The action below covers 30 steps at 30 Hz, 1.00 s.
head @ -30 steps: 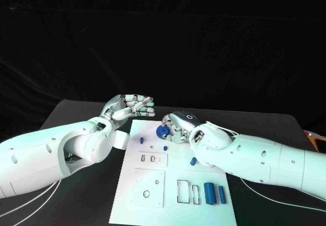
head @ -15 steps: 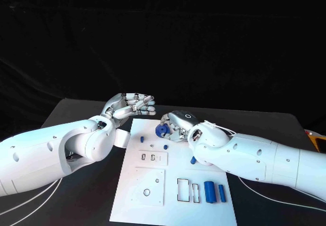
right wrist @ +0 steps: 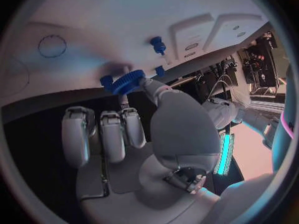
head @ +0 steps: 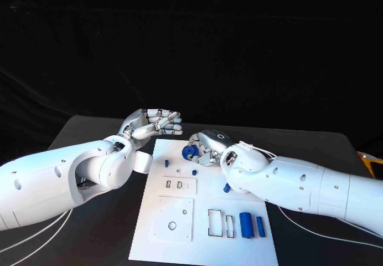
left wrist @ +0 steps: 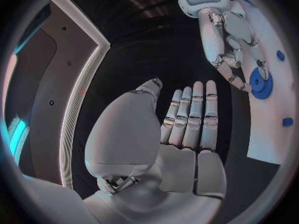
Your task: Assemble the parts on the task board
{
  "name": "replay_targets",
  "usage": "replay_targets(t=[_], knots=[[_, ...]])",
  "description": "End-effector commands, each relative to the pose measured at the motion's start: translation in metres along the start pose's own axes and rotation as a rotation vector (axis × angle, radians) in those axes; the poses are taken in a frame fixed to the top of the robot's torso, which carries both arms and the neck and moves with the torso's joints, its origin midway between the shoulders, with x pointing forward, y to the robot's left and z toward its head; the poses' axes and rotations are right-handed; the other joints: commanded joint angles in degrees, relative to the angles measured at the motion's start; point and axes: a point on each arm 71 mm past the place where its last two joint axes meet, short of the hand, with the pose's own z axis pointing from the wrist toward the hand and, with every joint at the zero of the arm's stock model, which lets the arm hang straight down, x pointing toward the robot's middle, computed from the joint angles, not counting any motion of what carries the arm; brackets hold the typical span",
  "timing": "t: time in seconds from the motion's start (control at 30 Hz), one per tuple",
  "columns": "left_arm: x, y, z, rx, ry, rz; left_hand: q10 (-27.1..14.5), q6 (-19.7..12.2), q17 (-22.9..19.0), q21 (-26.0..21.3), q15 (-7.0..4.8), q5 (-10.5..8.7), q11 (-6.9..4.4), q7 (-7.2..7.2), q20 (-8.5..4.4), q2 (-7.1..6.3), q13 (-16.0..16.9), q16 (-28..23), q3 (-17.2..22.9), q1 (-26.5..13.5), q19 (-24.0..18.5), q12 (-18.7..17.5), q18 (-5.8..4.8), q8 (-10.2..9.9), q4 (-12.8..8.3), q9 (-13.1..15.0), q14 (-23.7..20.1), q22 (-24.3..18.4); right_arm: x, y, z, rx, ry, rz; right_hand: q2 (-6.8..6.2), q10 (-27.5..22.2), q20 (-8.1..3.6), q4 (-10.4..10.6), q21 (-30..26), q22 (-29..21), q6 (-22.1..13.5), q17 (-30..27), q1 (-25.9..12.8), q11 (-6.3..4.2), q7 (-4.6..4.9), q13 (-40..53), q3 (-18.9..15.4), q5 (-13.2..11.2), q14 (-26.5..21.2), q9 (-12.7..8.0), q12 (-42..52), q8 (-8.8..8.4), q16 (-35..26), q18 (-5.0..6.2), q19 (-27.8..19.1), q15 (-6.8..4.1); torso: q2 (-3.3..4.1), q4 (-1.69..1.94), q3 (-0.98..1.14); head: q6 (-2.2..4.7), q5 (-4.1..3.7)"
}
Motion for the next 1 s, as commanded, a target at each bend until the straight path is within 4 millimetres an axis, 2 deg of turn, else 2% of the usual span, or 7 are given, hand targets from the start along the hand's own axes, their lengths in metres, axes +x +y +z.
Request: replay_targets(t=[0.03, 0.3, 1.0], knots=[[0.0020, -0.0012, 0.0008, 0.007, 0.014, -0.008, -0.30, -0.50, 0.05, -0.20, -0.10, -0.25, -0.13, 0.21, 0.30, 0.26, 0.09, -0.20, 0.16, -0.16, -0.14, -0.20, 0.27, -0.37, -0.17, -0.06, -0.48, -0.05, 0.0065, -0.0027, -0.0029, 0.007, 0.046, -0.001, 0.11, 0.33, 0.36, 0.18, -0.23, 6.50, 0.73, 11.21, -0.52, 0.05, 0.06, 5.77, -0.04, -0.07, 5.15, 0.20, 0.05, 0.14, 0.09, -0.59, -0.05, 0.30, 0.00, -0.10, -0.04, -0.05, -0.04], [0.0018, -0.0010, 0.0012, 0.007, 0.013, -0.007, -0.31, -0.52, 0.10, -0.22, -0.10, -0.25, -0.12, 0.22, 0.31, 0.27, 0.09, -0.23, 0.18, -0.14, -0.14, -0.24, 0.27, -0.38, -0.17, -0.06, -0.49, -0.07, 0.0055, -0.0039, -0.0058, 0.004, 0.028, 0.010, 0.32, 0.68, 0.27, 0.14, -0.10, 6.70, 1.69, 11.23, -0.41, -0.14, -0.16, 6.15, 0.13, 0.33, 5.15, 0.42, 0.37, 0.30, 0.10, -0.63, 0.10, 0.15, 0.00, 0.03, 0.09, -0.11, -0.06], [-0.0007, -0.0005, 0.0017, 0.005, 0.003, -0.003, -0.32, -0.53, 0.14, -0.23, -0.10, -0.25, -0.11, 0.23, 0.31, 0.29, 0.09, -0.25, 0.20, -0.13, -0.14, -0.28, 0.28, -0.39, -0.16, -0.06, -0.49, -0.09, 0.0053, -0.0041, -0.0085, -0.003, 0.022, 0.036, -0.32, 0.42, 0.21, 0.46, -0.38, 6.48, 1.19, 11.02, -1.21, -0.06, -0.06, 5.83, -0.64, -0.71, 5.10, 0.38, 0.12, -0.76, 0.05, -0.56, -0.11, 0.16, -0.01, 0.00, 0.07, -0.22, -0.07]])
